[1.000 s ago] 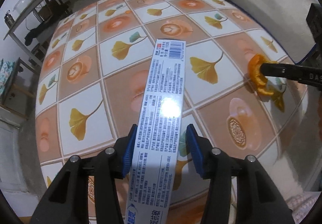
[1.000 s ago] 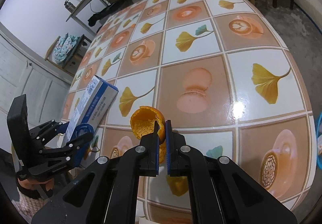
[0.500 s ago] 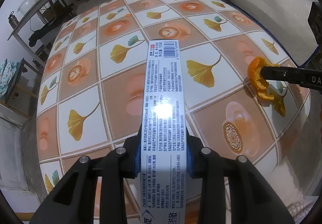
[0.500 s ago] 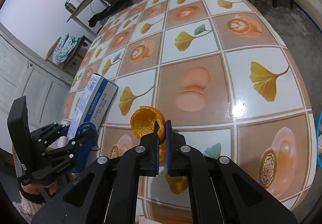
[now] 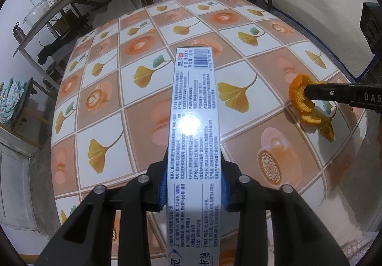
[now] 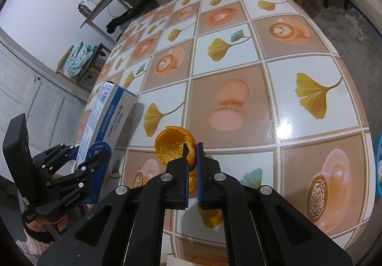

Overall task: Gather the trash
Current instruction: 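Lift the toothpaste box and orange peel off the table with both tools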

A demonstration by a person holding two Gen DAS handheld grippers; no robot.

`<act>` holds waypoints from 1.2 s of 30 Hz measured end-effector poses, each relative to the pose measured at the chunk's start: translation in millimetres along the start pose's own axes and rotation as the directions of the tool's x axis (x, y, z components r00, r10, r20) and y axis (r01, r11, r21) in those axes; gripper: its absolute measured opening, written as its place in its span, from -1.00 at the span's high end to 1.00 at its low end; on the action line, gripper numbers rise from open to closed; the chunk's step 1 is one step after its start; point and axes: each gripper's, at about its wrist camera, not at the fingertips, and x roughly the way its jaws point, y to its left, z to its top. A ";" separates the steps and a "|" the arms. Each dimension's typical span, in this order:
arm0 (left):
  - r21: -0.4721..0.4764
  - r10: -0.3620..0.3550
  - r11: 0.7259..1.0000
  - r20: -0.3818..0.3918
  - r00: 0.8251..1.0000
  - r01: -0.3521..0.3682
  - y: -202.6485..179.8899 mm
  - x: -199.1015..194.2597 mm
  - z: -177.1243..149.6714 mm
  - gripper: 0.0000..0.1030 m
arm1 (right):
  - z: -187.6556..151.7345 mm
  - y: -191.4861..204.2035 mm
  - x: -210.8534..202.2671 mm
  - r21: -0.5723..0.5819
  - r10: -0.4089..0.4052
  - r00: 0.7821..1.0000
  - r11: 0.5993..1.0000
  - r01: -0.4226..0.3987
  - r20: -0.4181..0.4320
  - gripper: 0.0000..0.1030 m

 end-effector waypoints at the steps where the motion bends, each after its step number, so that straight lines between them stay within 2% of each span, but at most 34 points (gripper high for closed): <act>1: 0.001 0.001 1.000 0.003 1.000 -0.001 -0.6 -1.2 0.5 0.37 | 0.1 -0.1 -0.9 0.000 0.002 1.000 1.000 -0.002 0.000 0.93; 20: 0.035 0.024 0.999 0.052 0.998 -0.025 -14.5 -19.6 9.0 0.37 | -1.5 1.0 -15.0 0.002 0.026 0.999 1.000 -0.026 0.029 0.93; 36: 0.094 0.041 0.994 0.087 0.995 -0.050 -45.0 -35.2 18.2 0.37 | -8.6 -19.0 -37.6 0.031 0.065 0.995 0.997 -0.067 0.082 0.93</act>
